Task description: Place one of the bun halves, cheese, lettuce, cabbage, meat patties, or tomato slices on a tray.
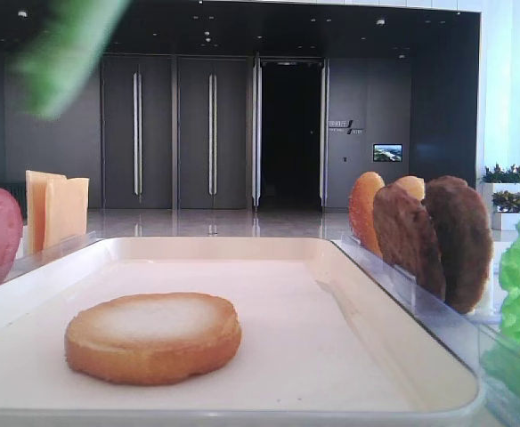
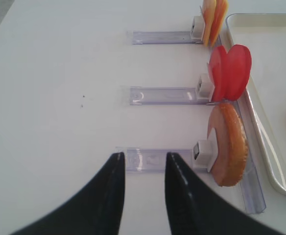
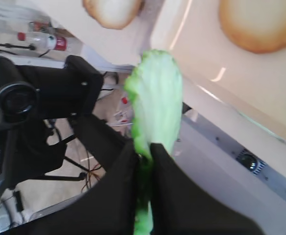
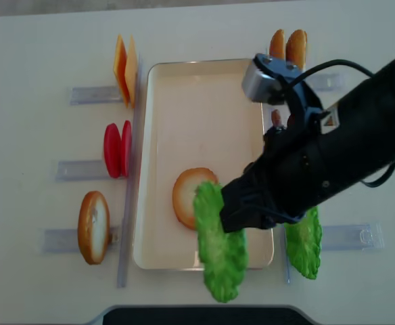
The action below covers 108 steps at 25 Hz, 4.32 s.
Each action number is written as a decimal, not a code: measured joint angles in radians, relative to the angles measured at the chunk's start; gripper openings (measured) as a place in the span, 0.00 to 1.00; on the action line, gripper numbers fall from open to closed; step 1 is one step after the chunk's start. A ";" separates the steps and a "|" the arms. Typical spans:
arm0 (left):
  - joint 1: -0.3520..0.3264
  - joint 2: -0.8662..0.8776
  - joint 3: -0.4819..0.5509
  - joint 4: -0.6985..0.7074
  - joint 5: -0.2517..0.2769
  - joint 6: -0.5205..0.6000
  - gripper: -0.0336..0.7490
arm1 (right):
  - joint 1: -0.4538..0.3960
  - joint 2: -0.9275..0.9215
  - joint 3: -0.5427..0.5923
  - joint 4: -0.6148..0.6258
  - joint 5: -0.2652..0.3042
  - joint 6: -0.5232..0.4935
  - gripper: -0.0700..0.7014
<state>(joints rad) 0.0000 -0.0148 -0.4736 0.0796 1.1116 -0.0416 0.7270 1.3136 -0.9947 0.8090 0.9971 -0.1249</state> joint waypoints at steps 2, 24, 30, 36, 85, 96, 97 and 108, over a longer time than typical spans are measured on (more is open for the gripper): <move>0.000 0.000 0.000 0.000 0.000 0.000 0.32 | 0.000 0.060 0.000 0.111 -0.008 -0.115 0.17; 0.000 0.000 0.000 0.000 0.000 0.000 0.32 | -0.091 0.433 -0.001 0.584 -0.039 -0.841 0.17; 0.000 0.000 0.000 0.002 0.000 0.000 0.32 | -0.132 0.485 -0.001 0.596 -0.041 -0.901 0.17; 0.000 0.000 0.000 0.003 0.000 0.000 0.32 | -0.169 0.512 -0.001 0.622 -0.041 -0.946 0.17; 0.000 0.000 0.000 0.003 0.000 0.000 0.32 | -0.211 0.559 -0.002 0.493 -0.160 -1.015 0.52; 0.000 0.000 0.000 0.003 0.000 0.000 0.32 | -0.211 0.504 -0.002 0.378 -0.273 -0.955 0.71; 0.000 0.000 0.000 0.003 0.000 0.000 0.32 | -0.211 0.480 -0.002 0.343 -0.289 -0.929 0.70; 0.000 0.000 0.000 0.003 0.000 0.000 0.32 | -0.216 0.154 -0.002 -0.429 -0.155 -0.180 0.68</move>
<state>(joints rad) 0.0000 -0.0148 -0.4736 0.0823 1.1116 -0.0416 0.5110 1.4676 -0.9964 0.3803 0.8422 -0.3047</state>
